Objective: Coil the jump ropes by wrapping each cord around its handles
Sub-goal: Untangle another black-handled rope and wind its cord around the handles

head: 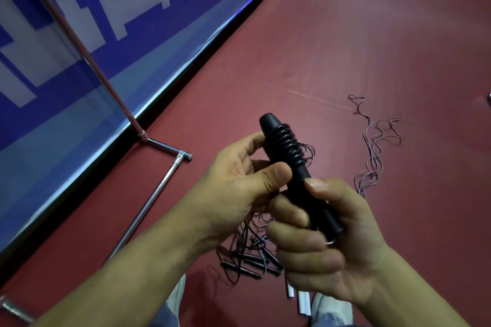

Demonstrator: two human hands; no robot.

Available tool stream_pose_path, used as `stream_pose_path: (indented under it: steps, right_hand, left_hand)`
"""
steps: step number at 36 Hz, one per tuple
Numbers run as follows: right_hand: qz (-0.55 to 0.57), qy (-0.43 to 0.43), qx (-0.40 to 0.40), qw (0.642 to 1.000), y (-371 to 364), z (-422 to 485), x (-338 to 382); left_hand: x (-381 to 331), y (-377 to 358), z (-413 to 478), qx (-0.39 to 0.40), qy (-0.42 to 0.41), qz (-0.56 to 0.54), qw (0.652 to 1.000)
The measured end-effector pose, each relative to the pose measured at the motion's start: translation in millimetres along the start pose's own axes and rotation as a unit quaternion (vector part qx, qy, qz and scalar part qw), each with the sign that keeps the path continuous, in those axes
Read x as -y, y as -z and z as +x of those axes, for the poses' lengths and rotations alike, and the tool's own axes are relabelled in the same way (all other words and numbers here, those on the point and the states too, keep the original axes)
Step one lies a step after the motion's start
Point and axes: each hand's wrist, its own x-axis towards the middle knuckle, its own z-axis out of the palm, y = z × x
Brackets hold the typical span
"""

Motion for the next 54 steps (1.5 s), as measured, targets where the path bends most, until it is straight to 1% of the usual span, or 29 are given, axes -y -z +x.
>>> stream_pose_path:
  steps: [1, 2, 3, 5, 7, 10, 12, 14, 15, 18, 21, 22, 23, 25, 27, 32, 34, 39, 46, 50, 54]
  right_hand:
    - [0.023, -0.026, 0.002, 0.999, 0.9, -0.8, 3.0]
    - [-0.010, -0.038, -0.038, 0.998, 0.4, -0.9, 5.4]
    - [-0.072, -0.032, -0.088, 0.993, -0.2, -1.2, 6.3]
    - [-0.192, -0.004, -0.199, 0.961, -1.1, -2.1, 7.4]
    - [-0.280, 0.027, -0.266, 0.922, -3.0, -1.9, 6.5]
    - [-0.360, 0.045, -0.312, 0.878, -3.0, 0.3, 0.2]
    - [-0.377, 0.063, -0.345, 0.857, -1.3, 4.2, -5.7]
    - [-0.384, 0.091, -0.351, 0.849, 0.7, 8.1, -9.5]
    - [-0.395, 0.104, -0.353, 0.842, 1.3, 8.9, -10.0]
    - [-0.411, 0.134, -0.336, 0.837, -1.5, 9.5, -8.0]
    - [-0.402, 0.157, -0.343, 0.834, -1.5, 8.5, -9.0]
    - [-0.407, 0.166, -0.351, 0.827, 0.5, 8.3, -11.1]
    - [-0.413, 0.176, -0.356, 0.819, 0.3, 8.1, -12.4]
    - [-0.429, 0.207, -0.350, 0.807, -1.8, 8.5, -13.2]
    - [-0.423, 0.232, -0.336, 0.809, -4.7, 8.2, -12.8]
    - [-0.383, 0.294, -0.343, 0.806, -10.7, 10.3, -21.0]
    - [-0.374, 0.307, -0.346, 0.804, -12.9, 11.5, -23.5]
    - [-0.399, 0.293, -0.335, 0.802, -12.5, 12.3, -18.3]
    - [-0.441, 0.249, -0.325, 0.799, -10.4, 14.2, -13.3]
    - [-0.479, 0.201, -0.341, 0.783, -6.9, 11.5, -13.6]
    - [-0.525, 0.194, -0.346, 0.753, -4.4, 8.7, -14.7]
  left_hand:
    - [0.4, -0.1, 0.4, -0.006, 0.001, 0.000, 1.000]
    - [1.2, 0.7, 0.8, -0.014, 0.000, 0.000, 1.000]
    - [1.1, 1.7, 0.5, -0.022, 0.001, 0.006, 1.000]
    - [-0.6, 3.3, 0.4, -0.057, 0.001, 0.049, 0.997]
    - [1.3, 5.0, 0.6, -0.087, 0.004, 0.105, 0.991]
    - [6.8, 2.8, 2.3, -0.101, 0.016, 0.162, 0.981]
    - [9.0, -0.1, 2.8, -0.117, 0.008, 0.201, 0.973]
    - [8.8, -0.2, 2.8, -0.125, -0.001, 0.220, 0.968]
    - [7.6, -0.2, 2.5, -0.128, 0.002, 0.219, 0.967]
    - [3.5, 2.1, 1.9, -0.135, 0.003, 0.202, 0.970]
    - [0.0, 5.6, 1.5, -0.145, -0.028, 0.225, 0.963]
    - [-0.3, 6.2, 1.3, -0.147, -0.036, 0.233, 0.961]
    - [-0.5, 6.2, 1.2, -0.149, -0.039, 0.230, 0.961]
    - [0.0, 5.7, 1.4, -0.152, -0.043, 0.183, 0.970]
    - [-1.7, 1.6, 0.4, -0.150, -0.054, 0.146, 0.976]
    - [0.5, -0.7, -0.1, -0.129, -0.087, 0.136, 0.978]
    - [2.0, -1.3, 1.2, -0.120, -0.105, 0.131, 0.978]
    - [1.4, -3.7, 0.6, -0.130, -0.163, 0.191, 0.959]
    - [2.6, -6.6, -2.6, -0.153, -0.160, 0.185, 0.957]
    - [3.6, -3.9, 1.2, -0.146, -0.129, 0.161, 0.968]
    - [1.2, -1.3, 0.6, -0.121, -0.131, 0.192, 0.965]
